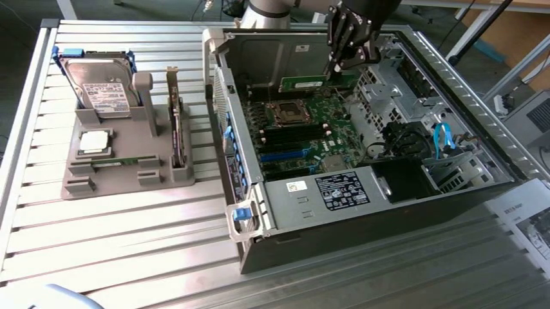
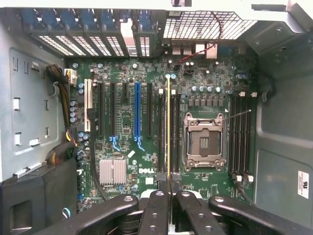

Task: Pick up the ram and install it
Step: 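Insert the ram into the slot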

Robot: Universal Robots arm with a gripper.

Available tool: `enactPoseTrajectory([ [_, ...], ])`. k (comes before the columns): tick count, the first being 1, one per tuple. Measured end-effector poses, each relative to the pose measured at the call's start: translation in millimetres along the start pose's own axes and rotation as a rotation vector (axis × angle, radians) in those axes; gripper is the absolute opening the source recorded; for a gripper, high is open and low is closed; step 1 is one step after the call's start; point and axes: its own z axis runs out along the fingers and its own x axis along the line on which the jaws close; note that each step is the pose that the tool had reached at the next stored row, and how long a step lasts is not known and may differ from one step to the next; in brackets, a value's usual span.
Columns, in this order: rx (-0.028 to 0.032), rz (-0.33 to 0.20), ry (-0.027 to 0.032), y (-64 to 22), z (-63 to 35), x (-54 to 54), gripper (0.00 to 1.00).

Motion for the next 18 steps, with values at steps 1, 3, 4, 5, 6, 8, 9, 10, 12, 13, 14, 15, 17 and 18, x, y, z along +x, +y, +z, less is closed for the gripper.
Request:
enactPoseTrajectory([
  [1, 0.0, 0.0, 0.0, 0.0, 1.0, 0.0, 0.12],
  [3, 0.0, 0.0, 0.0, 0.0, 2.9, 0.1, 0.12],
  [4, 0.0, 0.0, 0.0, 0.0, 4.0, 0.1, 0.12],
  [5, 0.0, 0.0, 0.0, -0.1, 5.1, 0.1, 0.12],
  [6, 0.0, 0.0, 0.0, -0.1, 6.0, 0.2, 0.12],
  [8, 0.0, 0.0, 0.0001, -0.1, 8.1, 0.2, 0.12],
  [9, 0.0001, 0.0, 0.0001, -0.1, 9.1, 0.3, 0.12],
  [10, 0.0001, 0.0, 0.0001, -0.1, 10.2, 0.3, 0.12],
  [12, -0.0001, 0.0, 0.0, -0.1, 12.3, 0.3, 0.12],
  [13, 0.0, 0.0, 0.0, -0.1, 13.3, 0.4, 0.12],
  [14, 0.0, 0.0, 0.0001, -0.1, 14.4, 0.4, 0.12],
  [15, 0.0, 0.0, 0.0001, -0.1, 15.4, 0.4, 0.12],
  [17, 0.0, 0.0, 0.0001, -0.2, 17.8, 0.5, 0.12],
  [18, 0.0, 0.0, 0.0, -0.1, 18.8, 0.5, 0.12],
])
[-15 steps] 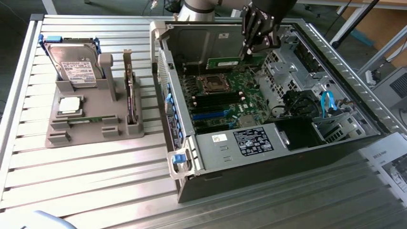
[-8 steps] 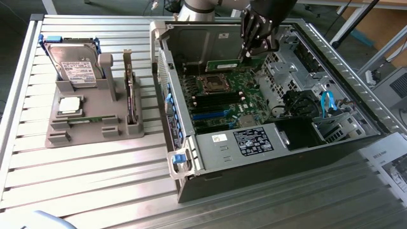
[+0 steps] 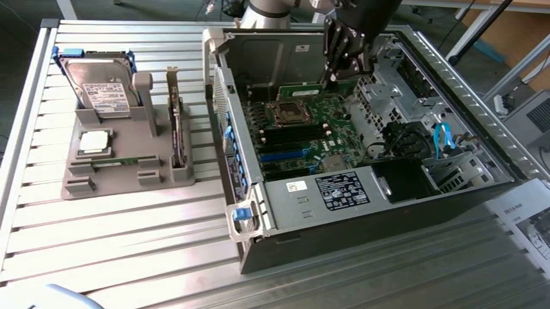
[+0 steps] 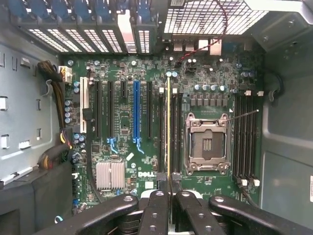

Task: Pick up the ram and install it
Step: 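Insert the ram into the slot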

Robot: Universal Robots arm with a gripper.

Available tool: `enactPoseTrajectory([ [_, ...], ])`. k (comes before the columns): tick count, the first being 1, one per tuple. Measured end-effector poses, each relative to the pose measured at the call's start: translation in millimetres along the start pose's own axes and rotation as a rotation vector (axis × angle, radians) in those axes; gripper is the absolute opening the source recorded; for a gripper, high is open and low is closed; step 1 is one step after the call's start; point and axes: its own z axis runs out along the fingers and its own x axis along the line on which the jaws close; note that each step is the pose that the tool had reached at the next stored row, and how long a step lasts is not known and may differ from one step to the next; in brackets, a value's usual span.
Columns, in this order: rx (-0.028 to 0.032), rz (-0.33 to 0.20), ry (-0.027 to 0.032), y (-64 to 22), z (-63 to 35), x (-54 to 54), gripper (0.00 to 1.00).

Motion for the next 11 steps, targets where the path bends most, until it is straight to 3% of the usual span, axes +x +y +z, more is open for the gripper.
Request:
enactPoseTrajectory([
  [11, 0.0, 0.0, -0.0001, -0.1, 10.9, 0.3, 0.12],
])
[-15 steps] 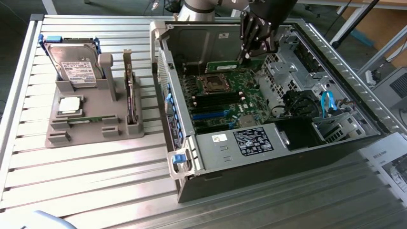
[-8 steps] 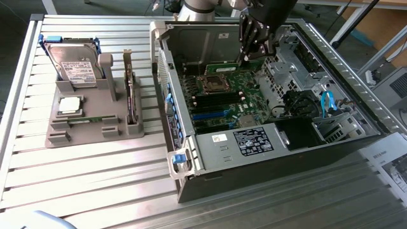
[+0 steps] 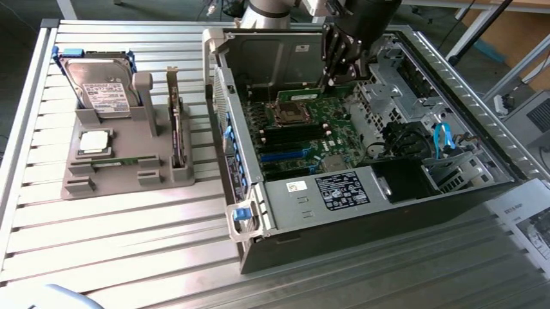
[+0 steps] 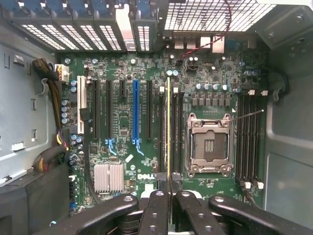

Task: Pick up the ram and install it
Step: 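Insert the ram into the slot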

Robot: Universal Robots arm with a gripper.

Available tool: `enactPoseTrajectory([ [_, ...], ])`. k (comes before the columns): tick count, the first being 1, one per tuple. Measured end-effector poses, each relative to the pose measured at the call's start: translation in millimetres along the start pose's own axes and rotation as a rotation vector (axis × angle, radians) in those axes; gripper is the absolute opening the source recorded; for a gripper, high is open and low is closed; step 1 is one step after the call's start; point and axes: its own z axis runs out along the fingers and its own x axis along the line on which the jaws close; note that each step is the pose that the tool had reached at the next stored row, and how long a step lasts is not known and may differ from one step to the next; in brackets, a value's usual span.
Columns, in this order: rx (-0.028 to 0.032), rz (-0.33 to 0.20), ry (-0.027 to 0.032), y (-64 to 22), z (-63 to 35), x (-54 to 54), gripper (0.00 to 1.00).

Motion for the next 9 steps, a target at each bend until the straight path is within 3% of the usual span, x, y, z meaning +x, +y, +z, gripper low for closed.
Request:
enactPoseTrajectory([
  [9, 0.0, 0.0, 0.0001, -0.1, 10.9, 0.3, 0.12],
])
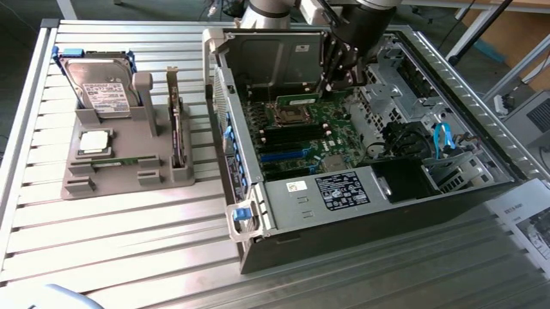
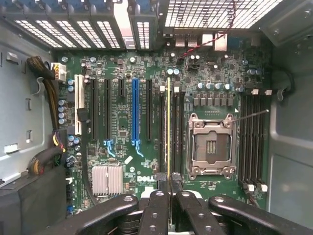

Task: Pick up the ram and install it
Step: 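Insert the ram into the slot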

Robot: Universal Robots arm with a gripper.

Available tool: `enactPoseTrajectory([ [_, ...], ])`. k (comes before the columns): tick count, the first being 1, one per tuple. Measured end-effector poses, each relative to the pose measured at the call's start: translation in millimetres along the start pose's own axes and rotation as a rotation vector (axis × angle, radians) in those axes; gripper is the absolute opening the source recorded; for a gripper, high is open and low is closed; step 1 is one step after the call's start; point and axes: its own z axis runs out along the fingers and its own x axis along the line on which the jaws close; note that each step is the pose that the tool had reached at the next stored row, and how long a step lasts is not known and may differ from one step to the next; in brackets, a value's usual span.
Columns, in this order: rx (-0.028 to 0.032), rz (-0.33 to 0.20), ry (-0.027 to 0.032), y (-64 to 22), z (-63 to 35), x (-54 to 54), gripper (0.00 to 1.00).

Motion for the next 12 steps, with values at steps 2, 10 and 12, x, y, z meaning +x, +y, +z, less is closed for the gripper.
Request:
enactPoseTrajectory([
  [2, 0.0, 0.0, -0.0001, 0.0, 2.6, 0.1, 0.12],
  [10, 0.0001, 0.0, -0.0001, -0.1, 12.5, 0.3, 0.12],
  [12, 0.0, 0.0, -0.0001, -0.1, 15.0, 0.4, 0.12],
])
